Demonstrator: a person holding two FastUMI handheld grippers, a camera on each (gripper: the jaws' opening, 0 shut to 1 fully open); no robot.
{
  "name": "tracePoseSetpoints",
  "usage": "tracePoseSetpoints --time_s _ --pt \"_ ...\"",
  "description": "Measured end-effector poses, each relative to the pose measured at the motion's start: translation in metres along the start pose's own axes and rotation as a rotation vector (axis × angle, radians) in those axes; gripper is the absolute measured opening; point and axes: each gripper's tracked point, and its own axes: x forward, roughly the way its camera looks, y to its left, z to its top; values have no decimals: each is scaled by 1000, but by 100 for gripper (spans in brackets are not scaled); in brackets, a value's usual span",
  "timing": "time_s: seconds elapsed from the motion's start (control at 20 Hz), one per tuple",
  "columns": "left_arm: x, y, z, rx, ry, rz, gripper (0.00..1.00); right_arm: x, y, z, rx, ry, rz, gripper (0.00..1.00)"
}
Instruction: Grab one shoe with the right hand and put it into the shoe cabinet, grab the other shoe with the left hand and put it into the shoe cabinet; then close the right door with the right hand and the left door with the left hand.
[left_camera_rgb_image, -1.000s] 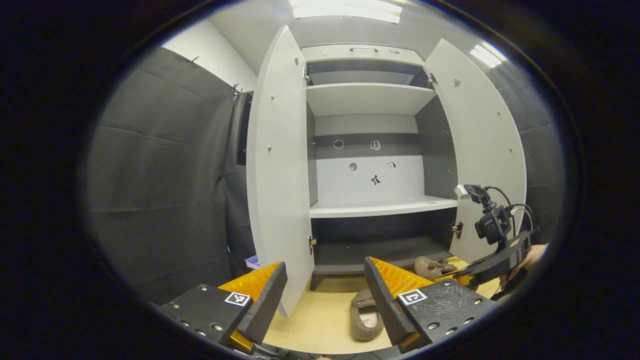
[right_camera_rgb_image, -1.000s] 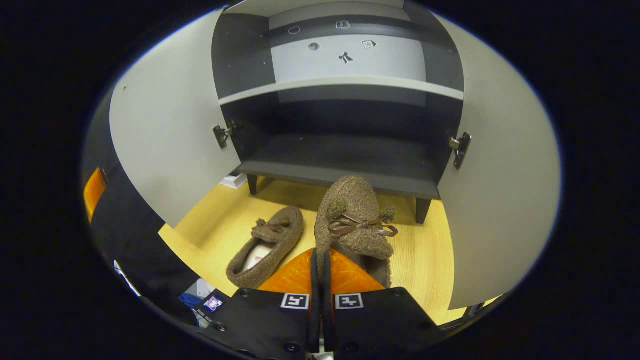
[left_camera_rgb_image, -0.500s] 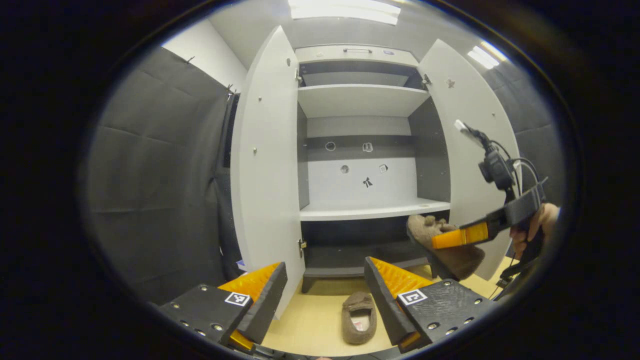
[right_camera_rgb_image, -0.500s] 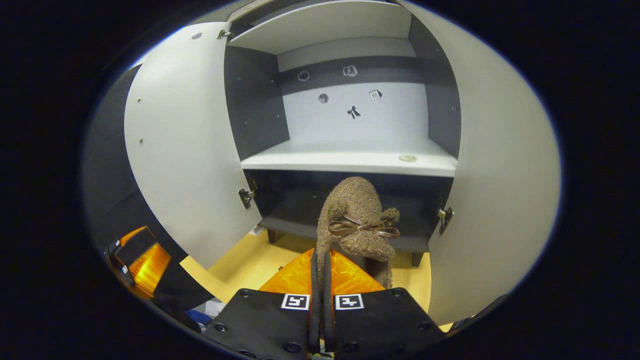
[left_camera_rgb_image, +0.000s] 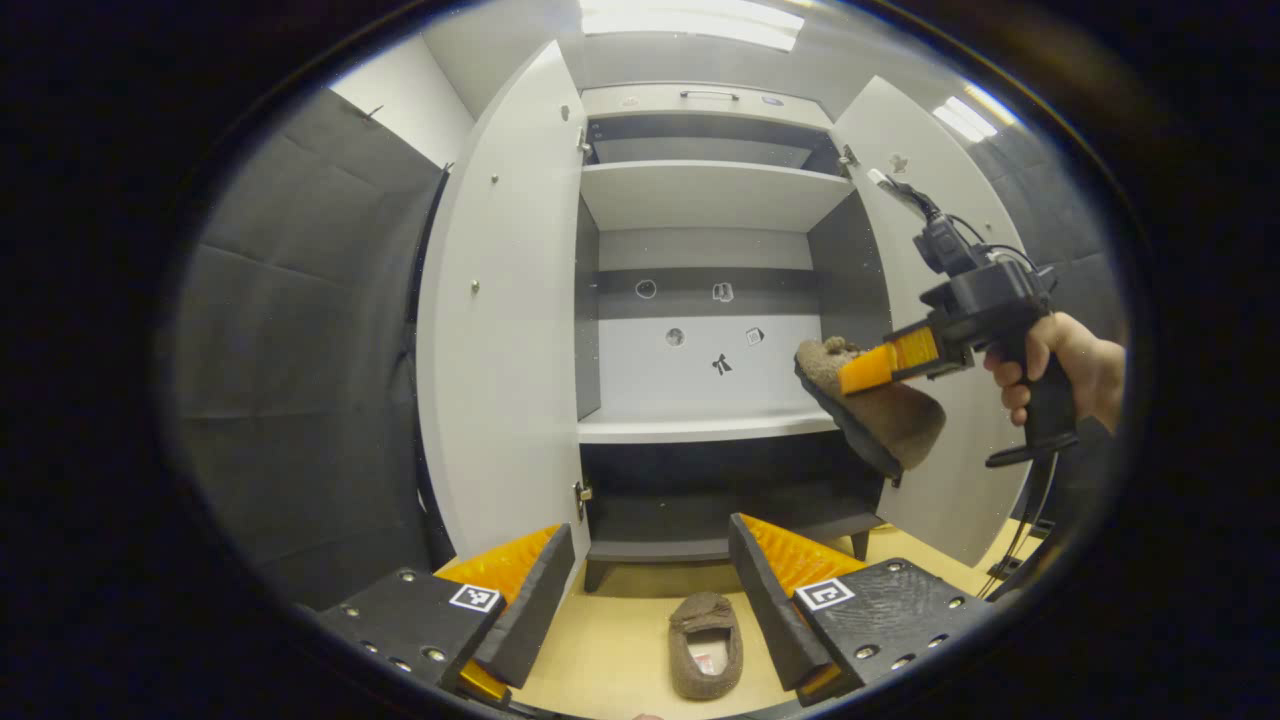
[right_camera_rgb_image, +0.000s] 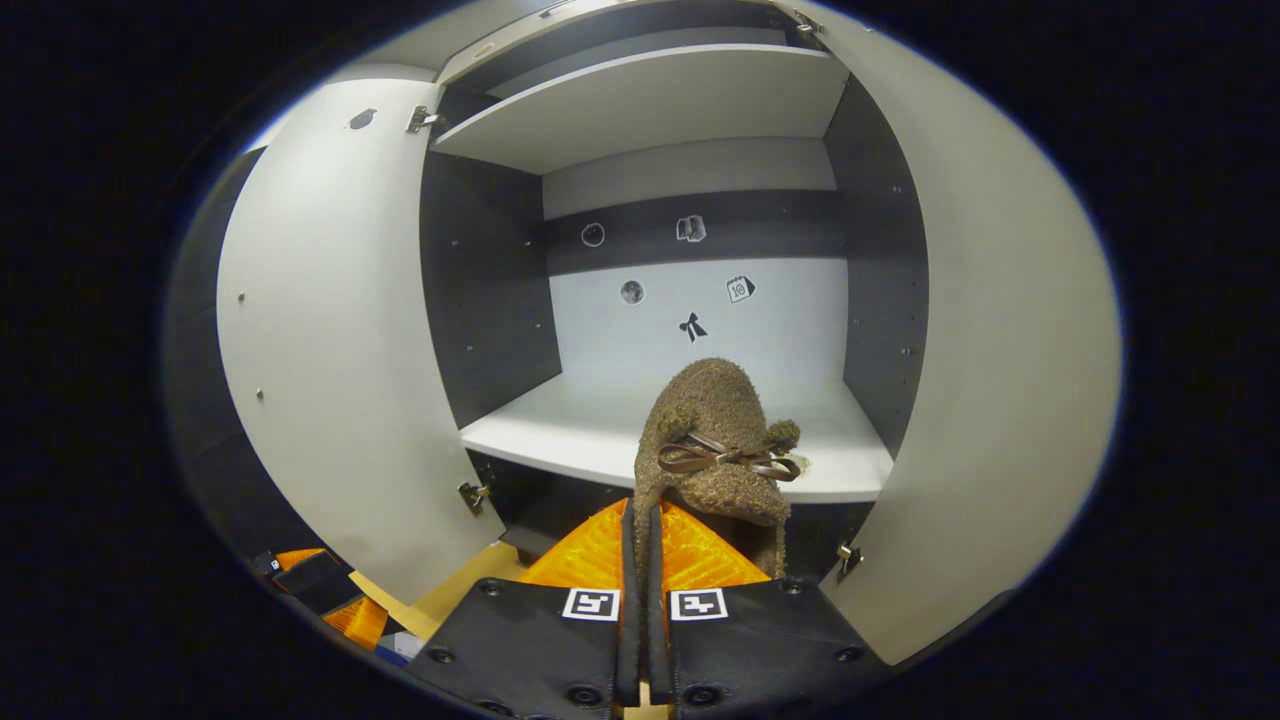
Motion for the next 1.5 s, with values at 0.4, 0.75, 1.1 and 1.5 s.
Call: tracePoseSetpoints --time_s 0.4,0.75,1.1,1.5 --pt "32 7 -9 -22 7 -25 90 61 -26 66 -46 -72 -87 5" --pt "59 9 -17 -26 16 -62 90 134 -48 76 -115 -8 -168 5" --pt "70 22 -26 -11 37 -58 90 174 -61 64 -164 -3 -276 10" --pt "73 21 -40 7 61 -52 90 123 -54 83 -114 -221 -302 99"
